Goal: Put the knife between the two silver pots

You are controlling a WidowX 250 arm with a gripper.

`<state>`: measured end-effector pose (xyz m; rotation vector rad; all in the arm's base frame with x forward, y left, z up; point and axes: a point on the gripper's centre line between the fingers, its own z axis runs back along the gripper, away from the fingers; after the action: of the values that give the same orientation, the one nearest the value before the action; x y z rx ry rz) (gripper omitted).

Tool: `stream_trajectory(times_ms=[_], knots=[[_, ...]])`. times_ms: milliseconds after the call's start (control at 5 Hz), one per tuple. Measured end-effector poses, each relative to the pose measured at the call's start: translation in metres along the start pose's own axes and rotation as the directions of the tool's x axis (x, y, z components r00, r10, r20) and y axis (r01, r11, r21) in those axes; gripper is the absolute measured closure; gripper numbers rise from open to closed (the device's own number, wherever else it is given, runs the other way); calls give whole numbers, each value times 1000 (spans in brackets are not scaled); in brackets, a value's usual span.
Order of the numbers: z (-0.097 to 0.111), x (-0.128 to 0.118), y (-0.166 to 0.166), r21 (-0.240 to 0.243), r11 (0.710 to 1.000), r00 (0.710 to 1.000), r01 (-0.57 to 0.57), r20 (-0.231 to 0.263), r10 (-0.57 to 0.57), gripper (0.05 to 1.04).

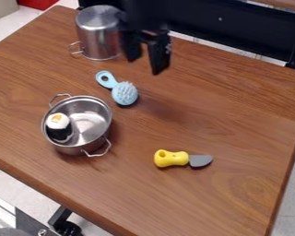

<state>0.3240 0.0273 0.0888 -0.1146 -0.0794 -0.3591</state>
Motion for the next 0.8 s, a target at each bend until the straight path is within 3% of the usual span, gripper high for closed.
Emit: stream_trajectory(times_ms=[200,400,600,800], knots=[[-11,-8,-18,-46,968,968,245,-48,-247,85],[-16,-21,-31,-46,913,913,405,-41,-407,85],[-32,-45,-55,-41,852,849,522,-63,-524,85],[-45,-51,-68,-38,810,807,585,-73,-587,85]])
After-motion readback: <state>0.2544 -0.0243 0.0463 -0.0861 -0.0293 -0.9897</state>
